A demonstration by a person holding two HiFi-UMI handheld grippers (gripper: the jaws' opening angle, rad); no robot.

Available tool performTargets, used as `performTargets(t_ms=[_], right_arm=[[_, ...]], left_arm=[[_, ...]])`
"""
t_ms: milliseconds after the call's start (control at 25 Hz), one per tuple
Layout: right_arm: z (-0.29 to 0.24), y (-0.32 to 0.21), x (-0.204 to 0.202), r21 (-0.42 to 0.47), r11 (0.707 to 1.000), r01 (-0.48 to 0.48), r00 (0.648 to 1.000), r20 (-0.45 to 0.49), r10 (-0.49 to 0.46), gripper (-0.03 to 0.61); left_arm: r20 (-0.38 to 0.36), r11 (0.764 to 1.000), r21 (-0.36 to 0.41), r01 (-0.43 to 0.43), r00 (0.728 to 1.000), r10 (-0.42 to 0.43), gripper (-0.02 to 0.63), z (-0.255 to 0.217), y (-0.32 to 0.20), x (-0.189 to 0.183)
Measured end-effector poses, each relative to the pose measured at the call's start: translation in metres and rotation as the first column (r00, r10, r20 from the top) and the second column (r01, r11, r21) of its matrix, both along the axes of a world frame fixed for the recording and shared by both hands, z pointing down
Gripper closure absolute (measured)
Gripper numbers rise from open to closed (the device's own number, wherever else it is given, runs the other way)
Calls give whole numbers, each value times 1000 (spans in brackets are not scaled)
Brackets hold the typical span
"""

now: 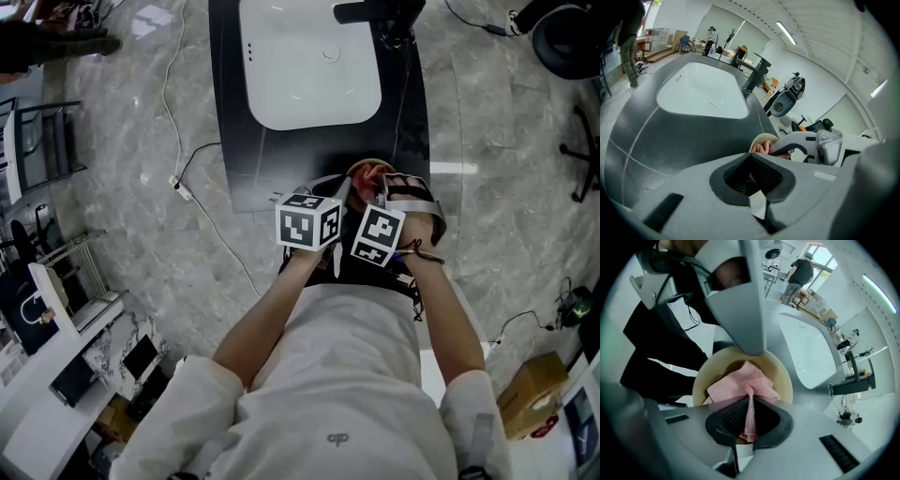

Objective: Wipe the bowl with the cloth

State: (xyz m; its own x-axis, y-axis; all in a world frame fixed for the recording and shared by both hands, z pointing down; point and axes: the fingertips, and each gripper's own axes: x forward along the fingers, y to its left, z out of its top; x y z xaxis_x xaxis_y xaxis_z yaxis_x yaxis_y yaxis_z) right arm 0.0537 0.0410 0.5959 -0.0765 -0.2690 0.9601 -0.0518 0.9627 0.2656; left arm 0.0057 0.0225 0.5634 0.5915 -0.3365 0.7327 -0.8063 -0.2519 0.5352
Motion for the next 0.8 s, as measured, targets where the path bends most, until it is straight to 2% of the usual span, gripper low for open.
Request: performTargets(t_ms=[120,320,640,800], right_arm=[[-1,-10,1,23,998,-57,998,24,57,563],[-1,-20,-9,64,995,-76,996,47,74,563],[-3,-17,-25,43,999,-30,993,112,25,563],[-4,-11,-30,6,1000,-2,991,136,1,563]], left_arm=[[19,999,9,-37,999,37,597,0,1,2],[31,998,15,-66,997,66,597,0,1,5],[-26,999,-3,-38,999,38,597,-1,0,4],[-23,1000,1,-27,999,27,598,-1,-2,4]])
